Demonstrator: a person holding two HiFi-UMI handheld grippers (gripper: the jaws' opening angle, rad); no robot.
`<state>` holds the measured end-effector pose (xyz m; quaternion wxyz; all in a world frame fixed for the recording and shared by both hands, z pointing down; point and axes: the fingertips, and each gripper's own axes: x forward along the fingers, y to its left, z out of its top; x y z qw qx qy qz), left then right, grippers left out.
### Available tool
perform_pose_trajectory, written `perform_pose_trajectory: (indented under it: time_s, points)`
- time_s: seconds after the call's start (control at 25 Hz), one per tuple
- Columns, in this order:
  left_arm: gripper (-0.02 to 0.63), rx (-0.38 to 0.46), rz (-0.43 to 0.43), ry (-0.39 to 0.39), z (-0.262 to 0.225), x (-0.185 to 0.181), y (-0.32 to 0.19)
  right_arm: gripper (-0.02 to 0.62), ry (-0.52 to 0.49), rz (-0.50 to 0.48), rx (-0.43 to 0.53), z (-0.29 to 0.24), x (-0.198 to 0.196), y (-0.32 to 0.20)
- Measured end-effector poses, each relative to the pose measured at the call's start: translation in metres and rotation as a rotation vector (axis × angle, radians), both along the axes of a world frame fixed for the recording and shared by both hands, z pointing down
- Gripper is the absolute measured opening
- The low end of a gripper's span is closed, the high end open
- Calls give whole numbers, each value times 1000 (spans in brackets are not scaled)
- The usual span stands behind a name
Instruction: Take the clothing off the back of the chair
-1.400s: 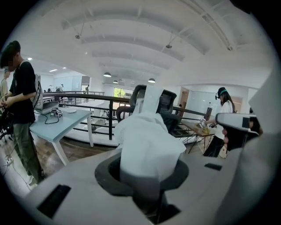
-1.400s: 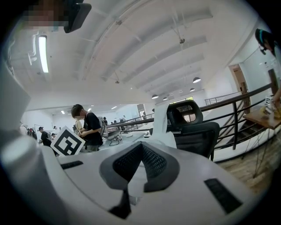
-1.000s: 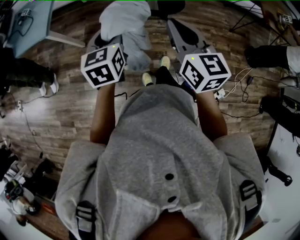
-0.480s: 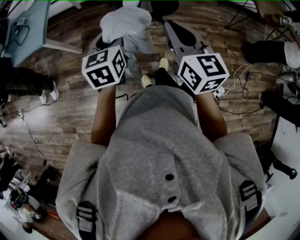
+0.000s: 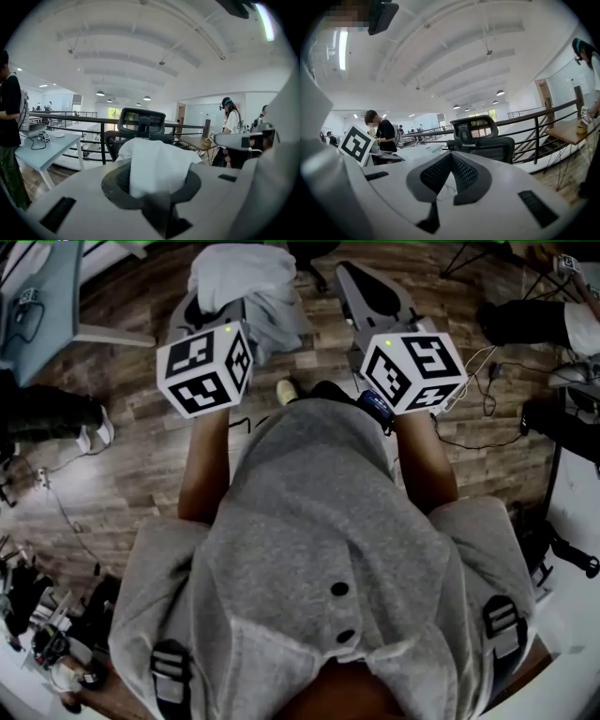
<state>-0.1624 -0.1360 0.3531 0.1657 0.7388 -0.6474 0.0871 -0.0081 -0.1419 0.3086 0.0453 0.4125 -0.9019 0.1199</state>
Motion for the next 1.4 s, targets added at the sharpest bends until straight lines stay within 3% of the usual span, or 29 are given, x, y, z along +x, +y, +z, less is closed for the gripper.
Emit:
perform_pose_trajectory:
  time_s: [0.48, 1.0, 1.4]
  points:
    - [104, 71, 108, -5, -35, 79, 6, 12, -10, 91, 12, -9, 68, 9]
    - [104, 118, 168, -19, -58, 163, 79, 12, 1, 152, 49, -21, 150, 79]
    - [104, 128, 176, -14, -51, 180, 116, 12, 41, 168, 67, -14, 168, 114]
